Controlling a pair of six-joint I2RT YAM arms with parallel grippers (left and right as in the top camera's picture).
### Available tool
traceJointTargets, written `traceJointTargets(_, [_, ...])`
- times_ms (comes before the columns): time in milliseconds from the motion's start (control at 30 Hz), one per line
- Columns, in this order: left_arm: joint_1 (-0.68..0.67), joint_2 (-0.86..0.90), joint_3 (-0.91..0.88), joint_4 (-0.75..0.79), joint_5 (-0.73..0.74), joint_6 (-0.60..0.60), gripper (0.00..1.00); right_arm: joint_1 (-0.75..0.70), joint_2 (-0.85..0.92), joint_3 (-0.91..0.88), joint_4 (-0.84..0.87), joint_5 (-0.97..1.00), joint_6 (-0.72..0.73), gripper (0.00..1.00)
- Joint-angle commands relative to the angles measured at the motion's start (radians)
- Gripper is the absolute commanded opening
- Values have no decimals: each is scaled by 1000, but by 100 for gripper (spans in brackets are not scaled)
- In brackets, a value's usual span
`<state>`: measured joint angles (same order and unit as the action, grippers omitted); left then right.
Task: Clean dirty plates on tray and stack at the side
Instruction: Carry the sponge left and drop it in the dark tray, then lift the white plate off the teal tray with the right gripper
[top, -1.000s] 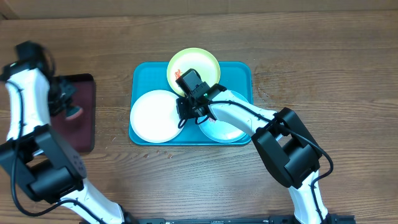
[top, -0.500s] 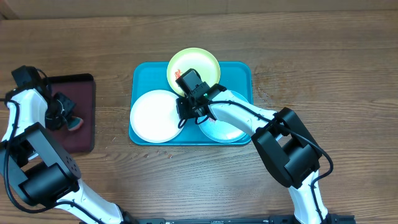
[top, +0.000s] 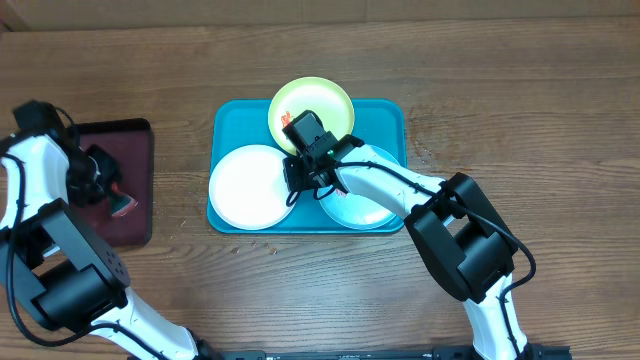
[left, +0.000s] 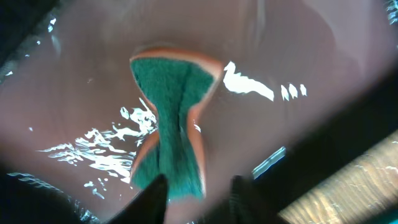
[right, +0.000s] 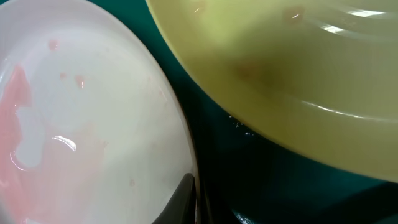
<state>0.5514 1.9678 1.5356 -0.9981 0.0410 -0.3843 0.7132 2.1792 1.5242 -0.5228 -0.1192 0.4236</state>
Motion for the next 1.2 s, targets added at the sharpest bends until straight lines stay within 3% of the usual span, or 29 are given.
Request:
traceJointTargets(0, [-4,-1,166,-87,32,21,17,0,38,9,-10,14,-35,4])
traceJointTargets(67, [-4,-1,255,-162,46,18,8,0,29,19,-8,33,-38,4])
traceJointTargets(133, [-4,-1,311,-206,89,17,10,0,15,36,-9,51,-38,4])
traceJointTargets(167, [-4,-1,325,-215,116,17,21,0,5,48,-10,62,-39,4])
traceJointTargets(267, [-4,0,330,-220,193,17,100,8,-19,91,-46,127,-39,4])
traceJointTargets(667, [-6,1,329,-221,196,18,100,98,-37,319,-278,756,-270,4])
traceJointTargets(867, [-6,1,329,-221,196,18,100,176,-37,348,-262,1056,-455,4])
traceJointTargets(1167, [-6,1,329,-221,196,18,100,277,-37,348,-154,1283,-734,4])
